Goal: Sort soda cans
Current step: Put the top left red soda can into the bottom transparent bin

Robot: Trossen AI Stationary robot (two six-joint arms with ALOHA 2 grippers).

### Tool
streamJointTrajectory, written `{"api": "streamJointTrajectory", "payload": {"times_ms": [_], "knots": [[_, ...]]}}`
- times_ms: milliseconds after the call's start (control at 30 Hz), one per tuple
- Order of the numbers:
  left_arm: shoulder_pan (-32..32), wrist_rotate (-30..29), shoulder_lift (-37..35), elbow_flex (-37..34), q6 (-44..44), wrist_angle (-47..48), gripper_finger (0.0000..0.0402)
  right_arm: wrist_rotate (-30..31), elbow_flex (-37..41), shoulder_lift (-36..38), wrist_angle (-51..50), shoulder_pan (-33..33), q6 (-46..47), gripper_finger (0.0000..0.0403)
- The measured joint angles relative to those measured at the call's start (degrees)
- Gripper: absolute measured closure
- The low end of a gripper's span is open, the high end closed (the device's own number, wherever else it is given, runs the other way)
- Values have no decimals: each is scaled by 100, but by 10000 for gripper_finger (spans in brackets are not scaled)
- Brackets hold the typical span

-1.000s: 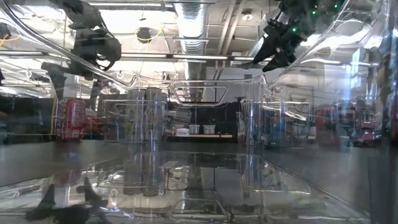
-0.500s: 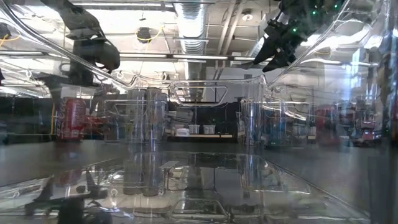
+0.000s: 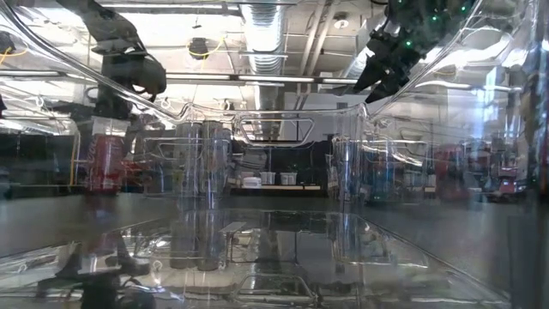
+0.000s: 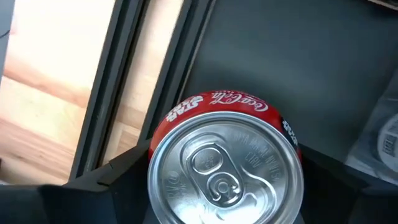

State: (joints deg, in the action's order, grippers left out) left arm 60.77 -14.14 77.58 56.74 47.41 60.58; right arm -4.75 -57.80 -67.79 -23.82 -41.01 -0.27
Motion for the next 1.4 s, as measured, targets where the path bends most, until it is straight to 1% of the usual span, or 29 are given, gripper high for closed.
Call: {"api": "streamJointTrajectory", "payload": {"times_ms": [167, 300, 400, 500, 567, 667, 767, 867, 967, 1067, 1267, 1400], "knots": [[-17, 9, -438, 199, -310, 185, 94, 0, 0, 0, -270, 10, 228, 30], [-96, -5, -960, 384, -649, 639, 94, -14, 0, 9, -414, 128, 509, 31], [-221, 181, -1346, 531, -1011, 950, 96, -45, 0, 9, -372, 292, 786, 31], [-446, 547, -1712, 695, -1347, 1183, 94, -86, 0, 9, -168, 481, 1147, 31], [-627, 746, -1902, 849, -1395, 1424, 91, -147, -40, 9, -41, 633, 1555, 31], [-974, 903, -2191, 1160, -1483, 1645, 91, -164, -372, 27, -23, 945, 2127, 31], [-1363, 977, -2369, 1519, -1703, 1603, 93, -133, -802, 91, -103, 1330, 2406, 31], [-1791, 1157, -2373, 1925, -1981, 1643, 93, 221, -1170, 116, -256, 1776, 2589, 31], [-2257, 1269, -2280, 2294, -2294, 1649, 92, 721, -1470, 116, -717, 2177, 2807, 31], [-2732, 1256, -2125, 2544, -2481, 1646, 92, 1085, -1590, 120, -1197, 2538, 3210, 31], [-3691, 1258, -1792, 2695, -2836, 1397, 92, 1410, -1600, 108, -1970, 3253, 3929, 31], [-4432, 1362, -1438, 2694, -2736, 987, 92, 1547, -1600, 105, -1990, 3565, 4036, 31]]}}
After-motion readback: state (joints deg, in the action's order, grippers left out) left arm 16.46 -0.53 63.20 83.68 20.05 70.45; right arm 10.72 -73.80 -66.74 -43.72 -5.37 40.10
